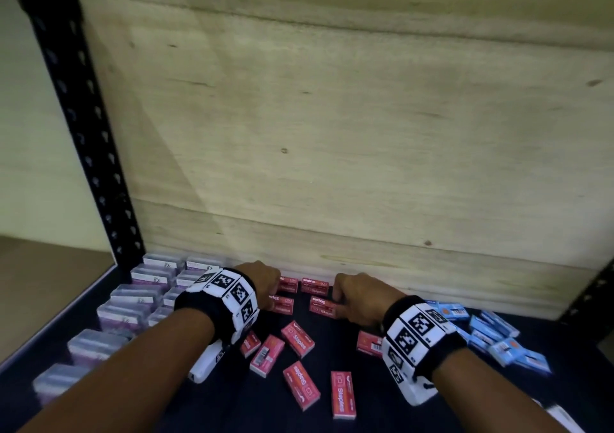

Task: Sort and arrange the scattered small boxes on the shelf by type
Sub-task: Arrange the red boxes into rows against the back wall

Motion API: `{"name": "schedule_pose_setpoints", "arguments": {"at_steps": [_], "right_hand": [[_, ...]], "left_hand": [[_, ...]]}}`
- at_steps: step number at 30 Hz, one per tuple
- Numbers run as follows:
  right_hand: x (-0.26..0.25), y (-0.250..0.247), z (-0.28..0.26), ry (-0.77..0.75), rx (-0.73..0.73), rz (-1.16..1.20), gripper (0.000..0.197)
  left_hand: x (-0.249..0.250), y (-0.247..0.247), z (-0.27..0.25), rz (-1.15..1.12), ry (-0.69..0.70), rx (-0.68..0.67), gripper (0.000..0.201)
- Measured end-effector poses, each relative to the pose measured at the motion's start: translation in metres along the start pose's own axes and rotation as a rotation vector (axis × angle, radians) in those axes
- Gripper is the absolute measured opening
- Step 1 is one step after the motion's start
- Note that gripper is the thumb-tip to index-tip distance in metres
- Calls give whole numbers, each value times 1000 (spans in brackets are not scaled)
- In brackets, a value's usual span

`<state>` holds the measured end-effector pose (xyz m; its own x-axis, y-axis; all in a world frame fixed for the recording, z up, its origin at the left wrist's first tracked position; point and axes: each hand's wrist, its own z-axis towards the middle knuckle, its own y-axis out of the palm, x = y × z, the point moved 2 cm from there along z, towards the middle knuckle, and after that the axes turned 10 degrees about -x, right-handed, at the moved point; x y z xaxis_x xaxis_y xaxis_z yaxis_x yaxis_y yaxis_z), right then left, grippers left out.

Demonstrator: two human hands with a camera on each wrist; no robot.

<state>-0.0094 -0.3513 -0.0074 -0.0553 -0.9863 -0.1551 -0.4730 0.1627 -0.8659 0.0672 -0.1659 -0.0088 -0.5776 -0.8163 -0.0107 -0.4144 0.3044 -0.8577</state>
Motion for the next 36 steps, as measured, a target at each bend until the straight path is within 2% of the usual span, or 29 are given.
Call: {"name": "schedule_pose_setpoints", "arguments": {"at_steps": [16,28,36], "right_hand": [[-11,-6,8,1,-6,10,25],[-22,-4,22,32,13,-42,31],[-21,-4,19,19,21,-41,28]], "left_hand": [[-1,0,9,-57,-3,19,33],[-6,8,19,26,-37,103,31],[-2,7,18,-8,-50,96,33]]}}
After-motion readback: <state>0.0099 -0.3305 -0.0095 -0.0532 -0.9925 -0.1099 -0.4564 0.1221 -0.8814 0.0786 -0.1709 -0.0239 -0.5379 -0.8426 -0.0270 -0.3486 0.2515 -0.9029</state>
